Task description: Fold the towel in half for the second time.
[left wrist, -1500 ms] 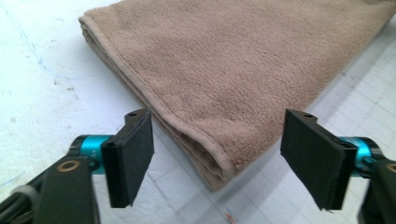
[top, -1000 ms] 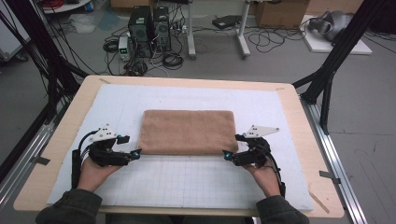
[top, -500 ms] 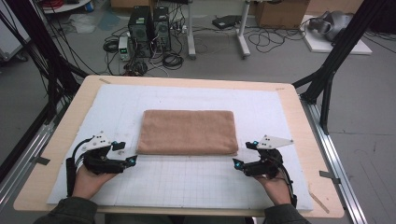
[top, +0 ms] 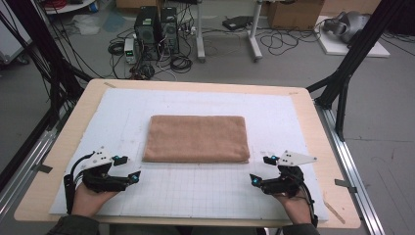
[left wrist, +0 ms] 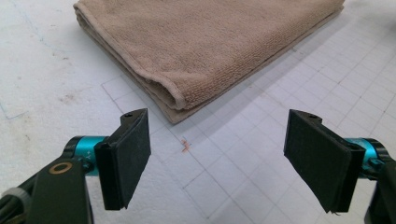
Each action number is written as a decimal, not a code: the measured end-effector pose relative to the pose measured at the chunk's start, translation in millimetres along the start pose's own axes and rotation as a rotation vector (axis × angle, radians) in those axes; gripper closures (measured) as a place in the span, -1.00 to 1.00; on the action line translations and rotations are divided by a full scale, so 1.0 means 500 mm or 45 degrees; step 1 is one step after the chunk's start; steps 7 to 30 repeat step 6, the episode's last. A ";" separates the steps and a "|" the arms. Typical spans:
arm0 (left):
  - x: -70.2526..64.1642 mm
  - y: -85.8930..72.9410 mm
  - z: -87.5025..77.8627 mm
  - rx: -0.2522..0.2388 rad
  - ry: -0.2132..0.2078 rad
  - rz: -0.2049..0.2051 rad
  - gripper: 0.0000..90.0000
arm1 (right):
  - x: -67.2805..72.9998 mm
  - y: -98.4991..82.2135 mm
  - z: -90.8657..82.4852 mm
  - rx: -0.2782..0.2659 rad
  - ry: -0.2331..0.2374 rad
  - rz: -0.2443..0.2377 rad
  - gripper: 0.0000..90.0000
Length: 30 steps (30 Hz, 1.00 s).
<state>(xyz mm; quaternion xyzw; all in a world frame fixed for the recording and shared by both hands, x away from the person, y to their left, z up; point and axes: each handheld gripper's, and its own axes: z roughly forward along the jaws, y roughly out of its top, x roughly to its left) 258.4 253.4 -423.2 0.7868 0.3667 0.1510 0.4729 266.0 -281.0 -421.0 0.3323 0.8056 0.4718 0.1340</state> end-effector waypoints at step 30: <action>-0.005 -0.007 -0.003 -0.017 0.010 0.001 -0.50 | 0.003 -0.015 -0.008 -0.018 -0.011 0.011 -0.68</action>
